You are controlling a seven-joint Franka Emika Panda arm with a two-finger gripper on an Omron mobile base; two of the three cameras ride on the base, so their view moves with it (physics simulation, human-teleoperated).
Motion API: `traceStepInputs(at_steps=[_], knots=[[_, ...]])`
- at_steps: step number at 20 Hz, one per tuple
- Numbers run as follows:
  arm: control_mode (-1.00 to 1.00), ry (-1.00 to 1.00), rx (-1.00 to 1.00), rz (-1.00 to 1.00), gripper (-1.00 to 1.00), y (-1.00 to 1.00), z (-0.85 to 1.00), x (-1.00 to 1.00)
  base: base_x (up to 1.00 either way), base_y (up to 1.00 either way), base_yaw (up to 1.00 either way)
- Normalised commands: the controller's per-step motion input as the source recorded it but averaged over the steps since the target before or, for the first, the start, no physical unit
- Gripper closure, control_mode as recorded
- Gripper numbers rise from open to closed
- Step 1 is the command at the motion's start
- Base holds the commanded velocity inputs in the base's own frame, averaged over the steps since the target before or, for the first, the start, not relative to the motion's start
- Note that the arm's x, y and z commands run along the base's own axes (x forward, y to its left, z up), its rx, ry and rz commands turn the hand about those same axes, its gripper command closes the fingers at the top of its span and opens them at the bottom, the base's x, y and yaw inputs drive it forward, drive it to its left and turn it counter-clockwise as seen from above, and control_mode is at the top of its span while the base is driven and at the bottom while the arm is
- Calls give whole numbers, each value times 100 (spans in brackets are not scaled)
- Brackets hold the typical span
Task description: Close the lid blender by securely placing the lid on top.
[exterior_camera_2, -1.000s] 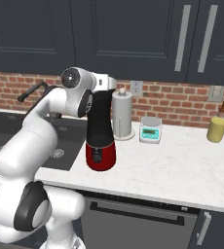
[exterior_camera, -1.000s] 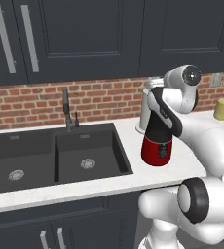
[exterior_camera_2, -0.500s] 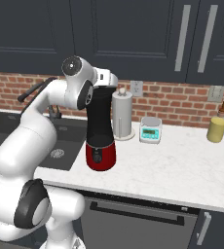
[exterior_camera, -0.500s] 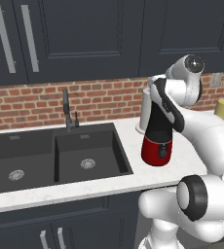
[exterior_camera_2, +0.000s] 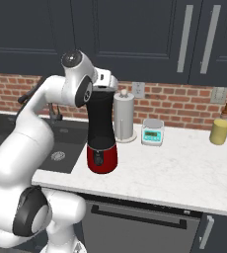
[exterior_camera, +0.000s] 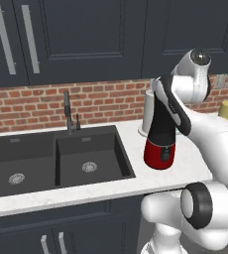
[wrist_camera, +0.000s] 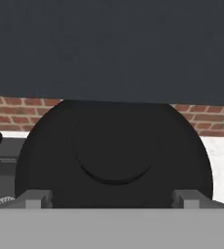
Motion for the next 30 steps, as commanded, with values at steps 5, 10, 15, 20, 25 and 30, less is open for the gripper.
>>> traceStepInputs(at_steps=[5, 10, 15, 20, 25, 30], knots=[[-100, 0, 0, 1, -100, 29, -73, -27, 0, 0, 0], [-100, 0, 0, 0, -100, 39, -68, -12, 0, 0, 0], [-100, 2, 0, 0, -100, 39, -25, 0, 0, 0, 0], [-100, 0, -3, 0, -100, 43, -5, 0, 0, 0, 0], [-100, 0, -7, 0, -100, 20, 0, 0, 0, 0, 0], [-100, 0, -5, 0, -100, 3, 9, 0, 0, 0, 0]])
